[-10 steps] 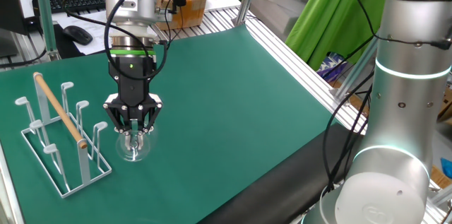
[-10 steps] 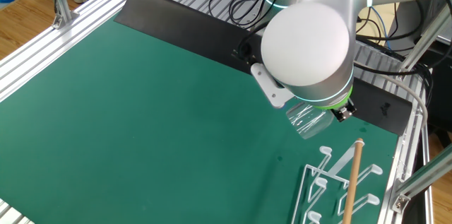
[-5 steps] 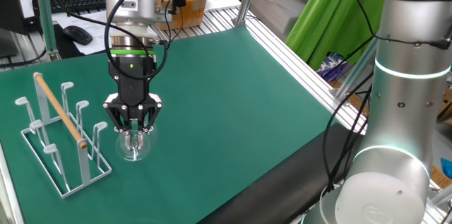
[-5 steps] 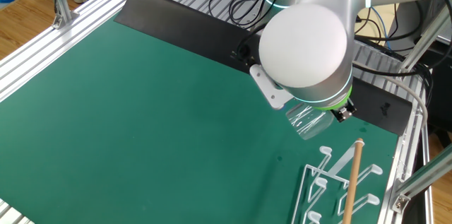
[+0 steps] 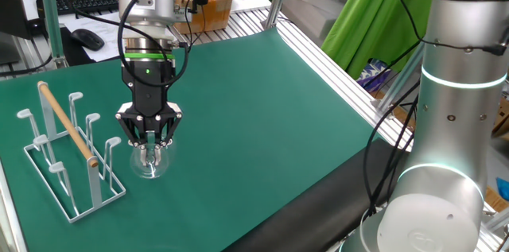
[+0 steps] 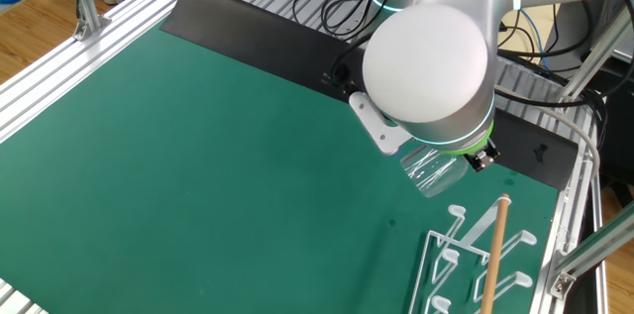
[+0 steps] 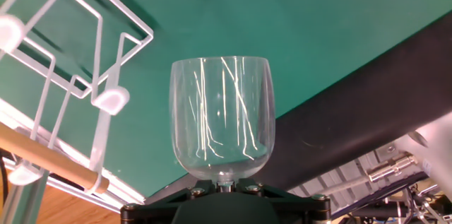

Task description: Put the cup on the cup rack

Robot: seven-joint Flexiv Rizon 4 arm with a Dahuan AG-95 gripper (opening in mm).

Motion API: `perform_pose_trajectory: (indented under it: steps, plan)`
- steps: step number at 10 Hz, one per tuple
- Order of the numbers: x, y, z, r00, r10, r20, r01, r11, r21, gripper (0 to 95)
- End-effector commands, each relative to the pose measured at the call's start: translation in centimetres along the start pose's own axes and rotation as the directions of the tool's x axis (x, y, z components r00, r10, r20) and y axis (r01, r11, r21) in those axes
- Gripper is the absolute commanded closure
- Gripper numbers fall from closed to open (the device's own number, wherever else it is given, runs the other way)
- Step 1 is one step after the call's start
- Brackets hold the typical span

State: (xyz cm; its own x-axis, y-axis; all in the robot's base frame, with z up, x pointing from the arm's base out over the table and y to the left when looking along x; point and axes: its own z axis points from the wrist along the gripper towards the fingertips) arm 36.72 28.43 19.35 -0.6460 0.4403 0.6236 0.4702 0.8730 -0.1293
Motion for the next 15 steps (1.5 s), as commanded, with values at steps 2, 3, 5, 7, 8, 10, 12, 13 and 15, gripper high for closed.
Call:
perform_pose_trajectory:
  steps: [2, 3, 5, 7, 8, 10, 12, 13, 15]
  plan:
    - [0.05, -0.03, -0.02, 1.0, 0.01, 0.018, -0.01, 1.0, 0.009, 95.0]
    - [0.05, -0.03, -0.02, 1.0, 0.015, 0.025, -0.015, 1.0, 0.013, 95.0]
    - [0.05, -0.03, -0.02, 0.995, 0.004, 0.097, -0.008, 0.999, 0.034, 95.0]
    - [0.05, -0.03, -0.02, 0.984, -0.006, 0.178, -0.001, 0.999, 0.041, 95.0]
    - [0.05, -0.03, -0.02, 0.978, -0.016, 0.207, 0.008, 0.999, 0.042, 95.0]
    - [0.05, -0.03, -0.02, 0.963, -0.012, 0.271, 0.01, 1.0, 0.012, 95.0]
    - [0.05, -0.03, -0.02, 0.944, 0.0, 0.329, -0.006, 1.0, 0.017, 95.0]
    - [0.05, -0.03, -0.02, 0.941, 0.003, 0.339, -0.008, 1.0, 0.013, 95.0]
    - [0.05, -0.03, -0.02, 0.933, 0.005, 0.359, -0.008, 1.0, 0.007, 95.0]
